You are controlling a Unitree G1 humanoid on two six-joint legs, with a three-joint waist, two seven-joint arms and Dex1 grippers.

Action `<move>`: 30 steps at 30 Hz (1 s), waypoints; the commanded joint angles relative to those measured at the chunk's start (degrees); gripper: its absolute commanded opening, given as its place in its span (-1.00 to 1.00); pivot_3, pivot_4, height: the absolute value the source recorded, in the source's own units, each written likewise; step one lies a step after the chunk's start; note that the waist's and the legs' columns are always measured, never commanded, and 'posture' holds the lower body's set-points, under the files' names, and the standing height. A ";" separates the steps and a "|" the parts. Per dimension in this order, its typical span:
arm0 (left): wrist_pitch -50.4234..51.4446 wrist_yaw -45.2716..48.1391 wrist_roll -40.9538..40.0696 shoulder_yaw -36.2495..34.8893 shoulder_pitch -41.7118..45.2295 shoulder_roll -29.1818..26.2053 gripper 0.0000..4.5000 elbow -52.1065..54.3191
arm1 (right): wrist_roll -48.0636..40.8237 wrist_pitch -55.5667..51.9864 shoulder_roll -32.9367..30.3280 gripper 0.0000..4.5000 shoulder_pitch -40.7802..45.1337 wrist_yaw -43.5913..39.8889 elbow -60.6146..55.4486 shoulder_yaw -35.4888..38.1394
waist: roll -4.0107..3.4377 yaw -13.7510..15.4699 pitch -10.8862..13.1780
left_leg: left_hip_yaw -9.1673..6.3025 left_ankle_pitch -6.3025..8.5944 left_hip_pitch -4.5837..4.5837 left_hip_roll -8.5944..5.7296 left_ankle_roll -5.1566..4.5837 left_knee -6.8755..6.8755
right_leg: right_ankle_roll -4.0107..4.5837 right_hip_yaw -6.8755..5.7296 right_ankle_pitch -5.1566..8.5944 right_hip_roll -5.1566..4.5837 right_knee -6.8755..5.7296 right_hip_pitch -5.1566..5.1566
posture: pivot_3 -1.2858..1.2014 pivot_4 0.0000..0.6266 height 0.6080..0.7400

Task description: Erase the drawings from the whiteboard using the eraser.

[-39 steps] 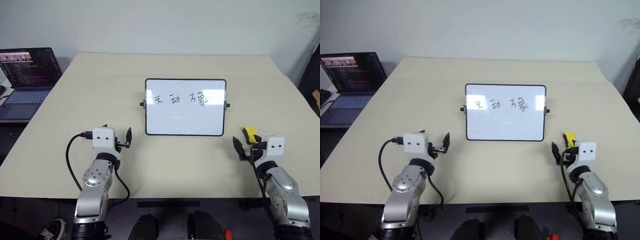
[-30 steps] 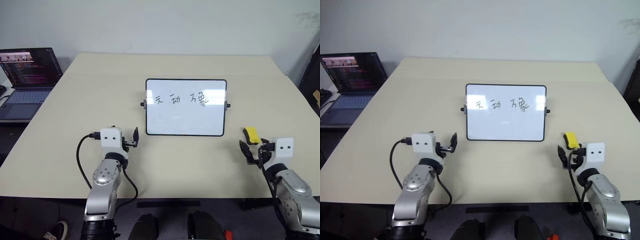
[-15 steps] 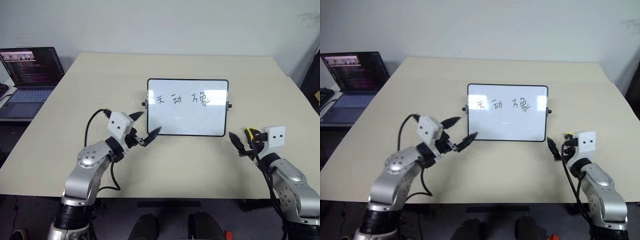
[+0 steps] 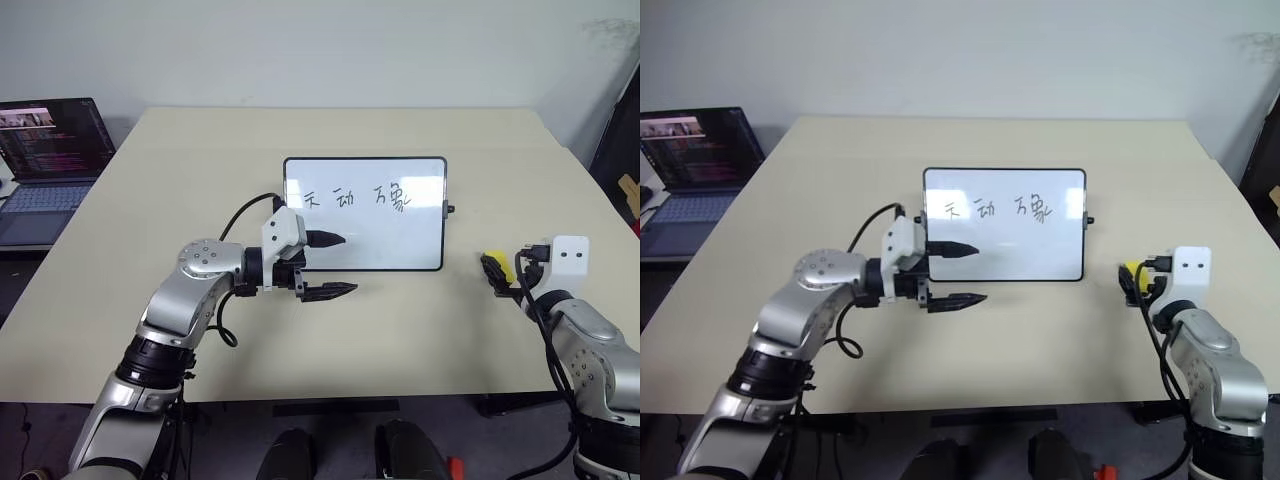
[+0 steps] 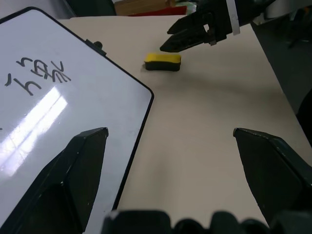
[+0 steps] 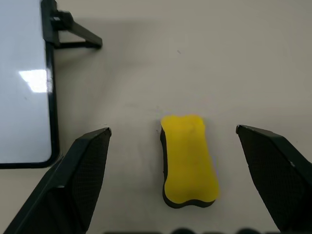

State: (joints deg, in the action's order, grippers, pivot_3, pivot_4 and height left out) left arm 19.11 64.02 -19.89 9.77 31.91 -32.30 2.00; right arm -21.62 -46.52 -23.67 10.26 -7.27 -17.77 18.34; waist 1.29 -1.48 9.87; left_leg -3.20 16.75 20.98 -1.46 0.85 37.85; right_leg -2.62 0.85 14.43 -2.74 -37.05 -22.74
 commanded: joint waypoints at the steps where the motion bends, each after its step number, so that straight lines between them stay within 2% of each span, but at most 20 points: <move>1: -2.32 1.28 0.87 0.89 2.01 0.70 1.00 0.06 | 0.70 0.78 -1.38 0.99 2.95 -0.59 2.36 0.42 | 0.00 -0.03 0.00 | 0.01 0.01 0.01 0.00 -0.01 0.00 | 0.00 0.01 0.00 0.00 0.01 -0.01 | 0.03 -0.52 1.00; 16: -2.04 2.46 1.22 1.56 0.76 0.38 1.00 2.29 | 4.95 6.64 -1.61 0.99 9.66 -2.01 14.04 -1.01 | -0.01 -0.11 0.00 | 0.08 0.02 0.45 0.01 -0.04 0.06 | -0.01 0.07 -0.01 -0.01 -0.10 -0.52 | 0.03 -0.52 1.00; 30: -2.19 1.56 1.34 1.57 0.48 0.68 1.00 2.62 | 6.45 8.35 -2.82 0.99 11.01 -4.73 19.71 -1.79 | -0.01 -0.11 0.00 | 0.08 0.02 0.48 0.00 -0.04 0.07 | -0.02 0.06 -0.02 -0.03 -0.10 -0.53 | 0.03 -0.52 1.00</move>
State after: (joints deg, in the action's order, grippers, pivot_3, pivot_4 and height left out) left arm 17.34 65.70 -18.53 11.92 32.20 -31.44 2.41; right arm -15.23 -39.29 -25.60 20.36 -11.48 2.72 16.45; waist 1.28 -1.59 9.87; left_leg -3.12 16.77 21.45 -1.46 0.82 37.92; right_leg -2.64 0.91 14.41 -2.77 -37.15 -23.28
